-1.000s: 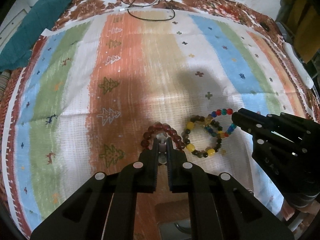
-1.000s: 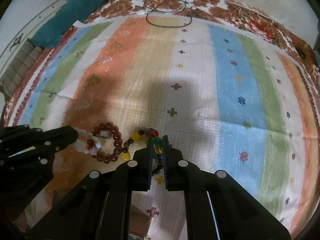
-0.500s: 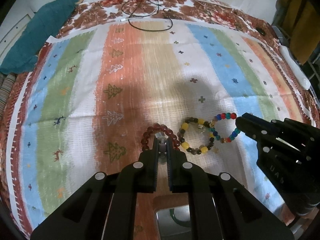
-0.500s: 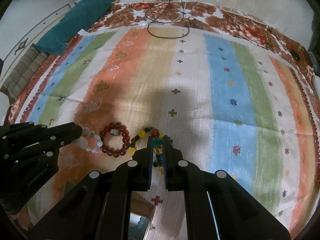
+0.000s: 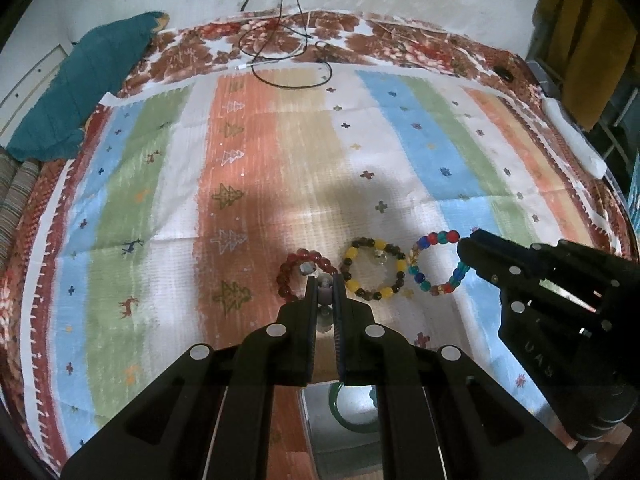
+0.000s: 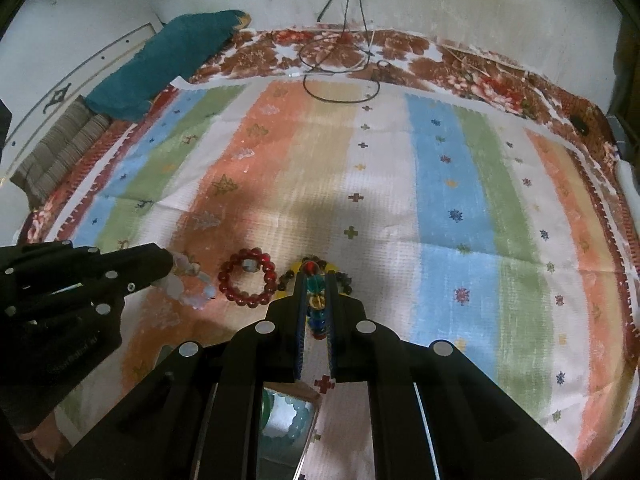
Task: Organize jewelry
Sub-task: 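Carry the pale bracelet with the left tool while the right tool carries the multicolour bracelet into the tin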
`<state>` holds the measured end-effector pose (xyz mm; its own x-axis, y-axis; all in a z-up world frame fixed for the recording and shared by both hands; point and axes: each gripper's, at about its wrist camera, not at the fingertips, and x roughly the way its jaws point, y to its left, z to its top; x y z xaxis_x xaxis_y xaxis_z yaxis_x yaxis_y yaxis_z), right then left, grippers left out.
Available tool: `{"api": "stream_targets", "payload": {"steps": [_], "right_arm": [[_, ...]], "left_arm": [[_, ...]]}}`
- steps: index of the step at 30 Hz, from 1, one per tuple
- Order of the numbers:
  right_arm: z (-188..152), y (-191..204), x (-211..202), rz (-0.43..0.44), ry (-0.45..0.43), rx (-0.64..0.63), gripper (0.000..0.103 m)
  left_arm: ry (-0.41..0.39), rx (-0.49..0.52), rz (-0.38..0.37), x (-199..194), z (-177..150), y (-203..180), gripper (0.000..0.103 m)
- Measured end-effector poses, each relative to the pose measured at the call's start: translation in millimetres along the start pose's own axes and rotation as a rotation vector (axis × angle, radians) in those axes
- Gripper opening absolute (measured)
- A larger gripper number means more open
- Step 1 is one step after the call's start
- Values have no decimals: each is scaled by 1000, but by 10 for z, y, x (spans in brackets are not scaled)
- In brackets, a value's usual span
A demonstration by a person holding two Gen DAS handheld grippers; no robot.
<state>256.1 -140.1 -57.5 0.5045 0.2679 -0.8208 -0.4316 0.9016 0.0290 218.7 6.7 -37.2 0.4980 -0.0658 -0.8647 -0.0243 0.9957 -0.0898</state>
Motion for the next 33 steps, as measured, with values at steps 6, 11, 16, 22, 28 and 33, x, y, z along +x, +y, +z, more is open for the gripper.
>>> {"api": "stream_targets", "payload": {"steps": [6, 11, 16, 22, 28, 33], "right_arm": [[-77, 21, -118, -2, -16, -3, 10], [-156, 25, -231, 2, -30, 0, 10], [-230, 77, -305, 7, -37, -6, 10], [-314, 142, -417, 0, -58, -29, 10], [-376, 185, -499, 9, -69, -37, 10], [-447, 207, -539, 14, -70, -40, 10]], "left_arm": [[-8, 5, -3, -76, -97, -35, 7], [-14, 2, -10, -139, -183, -42, 7], [-26, -1, -18, -231, -274, -71, 7], [-45, 4, -27, -346, -373, -112, 7], [-63, 26, -15, -444, -449, -173, 7], [-70, 31, -21, -492, -515, -209, 7]]}}
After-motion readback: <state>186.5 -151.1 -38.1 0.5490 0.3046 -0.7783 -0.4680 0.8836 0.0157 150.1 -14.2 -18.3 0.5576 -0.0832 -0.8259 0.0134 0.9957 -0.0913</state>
